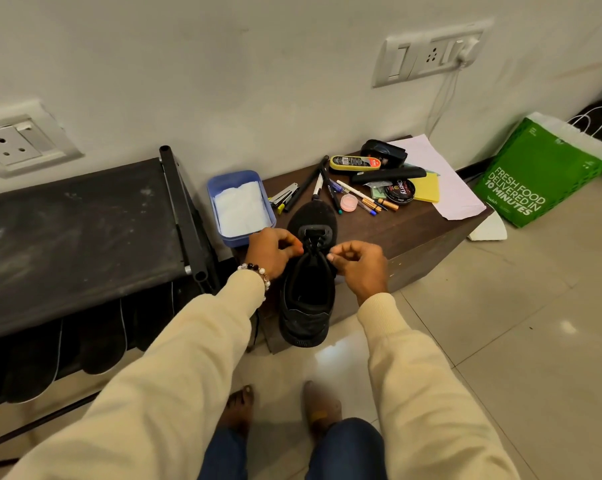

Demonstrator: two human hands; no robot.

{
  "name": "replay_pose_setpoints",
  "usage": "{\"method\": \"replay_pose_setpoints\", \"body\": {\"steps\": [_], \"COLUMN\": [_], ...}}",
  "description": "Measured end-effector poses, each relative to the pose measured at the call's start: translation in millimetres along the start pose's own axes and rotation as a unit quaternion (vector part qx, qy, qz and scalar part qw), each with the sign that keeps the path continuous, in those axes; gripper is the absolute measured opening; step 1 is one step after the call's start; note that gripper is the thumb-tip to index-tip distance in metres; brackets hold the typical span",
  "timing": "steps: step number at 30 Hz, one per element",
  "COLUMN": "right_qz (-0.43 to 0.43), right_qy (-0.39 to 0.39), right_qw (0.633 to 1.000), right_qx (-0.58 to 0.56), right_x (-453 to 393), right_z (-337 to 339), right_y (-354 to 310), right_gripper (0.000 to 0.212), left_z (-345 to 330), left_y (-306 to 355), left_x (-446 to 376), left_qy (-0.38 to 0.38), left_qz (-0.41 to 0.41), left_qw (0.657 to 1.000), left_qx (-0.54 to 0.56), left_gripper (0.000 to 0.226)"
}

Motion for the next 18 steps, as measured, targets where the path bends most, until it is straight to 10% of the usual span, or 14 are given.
{"method": "replay_pose_setpoints", "body": {"steps": [18], "right_qz": [0.064], "right_qy": [-0.060], "right_qw": [0.983], "right_qx": [0.161], "right_x": [-0.1], "right_z": [-11.3], "right_y": [-11.9], "right_gripper": [0.013], "left_z": [-6.6], "left_y": [3.8], "left_x": [0.2], "left_qy": [-0.003], "left_qz": [-0.111], "left_qw": [0.985], "left_qx": [-0.129], "left_gripper": [0.013]}}
Point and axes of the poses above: each hand's wrist, its own x-axis away from the middle knuckle, its own z-axis out of the back of the hand, y = z × x, the point moved 1 cm from there along -x, towards the middle knuckle, and after that the axes turned 6 degrees about -y, right-handed, at the moved point
